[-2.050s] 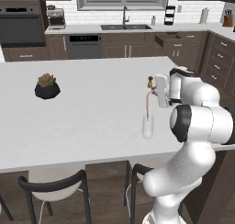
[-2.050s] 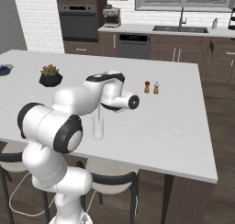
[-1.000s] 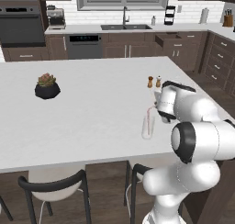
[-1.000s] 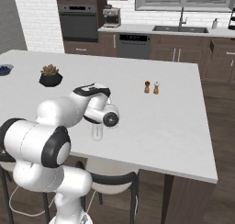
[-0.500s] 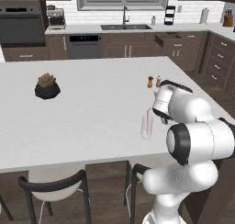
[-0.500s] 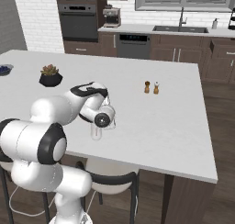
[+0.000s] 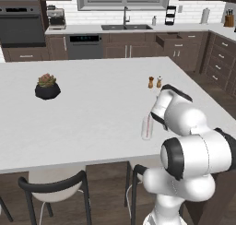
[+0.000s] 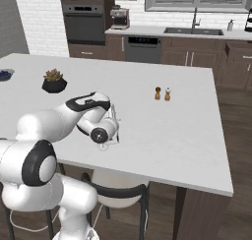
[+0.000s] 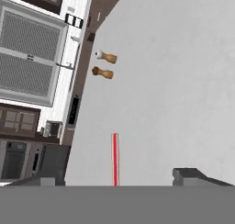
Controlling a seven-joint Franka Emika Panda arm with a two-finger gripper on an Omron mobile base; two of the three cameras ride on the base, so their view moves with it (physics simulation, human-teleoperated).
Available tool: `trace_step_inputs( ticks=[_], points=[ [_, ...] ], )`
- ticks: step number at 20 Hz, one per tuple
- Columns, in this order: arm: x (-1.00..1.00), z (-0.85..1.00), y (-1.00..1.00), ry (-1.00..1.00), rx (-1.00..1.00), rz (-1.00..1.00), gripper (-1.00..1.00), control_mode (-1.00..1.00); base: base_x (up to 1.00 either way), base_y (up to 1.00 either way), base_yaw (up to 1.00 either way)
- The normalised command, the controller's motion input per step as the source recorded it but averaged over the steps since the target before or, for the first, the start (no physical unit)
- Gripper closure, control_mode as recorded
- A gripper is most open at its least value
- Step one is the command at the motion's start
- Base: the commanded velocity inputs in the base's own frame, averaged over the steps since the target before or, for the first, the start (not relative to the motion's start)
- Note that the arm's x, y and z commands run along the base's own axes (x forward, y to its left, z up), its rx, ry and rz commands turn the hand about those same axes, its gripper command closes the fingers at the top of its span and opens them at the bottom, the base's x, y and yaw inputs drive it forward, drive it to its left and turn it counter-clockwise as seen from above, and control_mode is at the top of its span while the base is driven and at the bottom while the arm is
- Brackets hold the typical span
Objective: Take a straw from the drawer in front and place it inside the glass cup on the dining counter.
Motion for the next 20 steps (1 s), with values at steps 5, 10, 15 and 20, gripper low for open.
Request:
trace_step_inputs(
  ticks=[5, 10, 15, 20],
  points=[
    [-0.06, 0.10, 0.00, -0.03, 0.00, -0.06, -1.00, -1.00, 0.00, 0.00, 0.00],
    [-0.48, 0.30, 0.00, 0.01, 0.00, -0.09, -1.00, -1.00, 0.00, 0.00, 0.00],
    [-0.55, 0.39, 0.00, 0.13, 0.00, -0.07, -1.00, -1.00, 0.00, 0.00, 0.00],
    [-0.75, 0.59, 0.00, 0.09, 0.00, -0.03, -1.00, -1.00, 0.00, 0.00, 0.00]
  ],
)
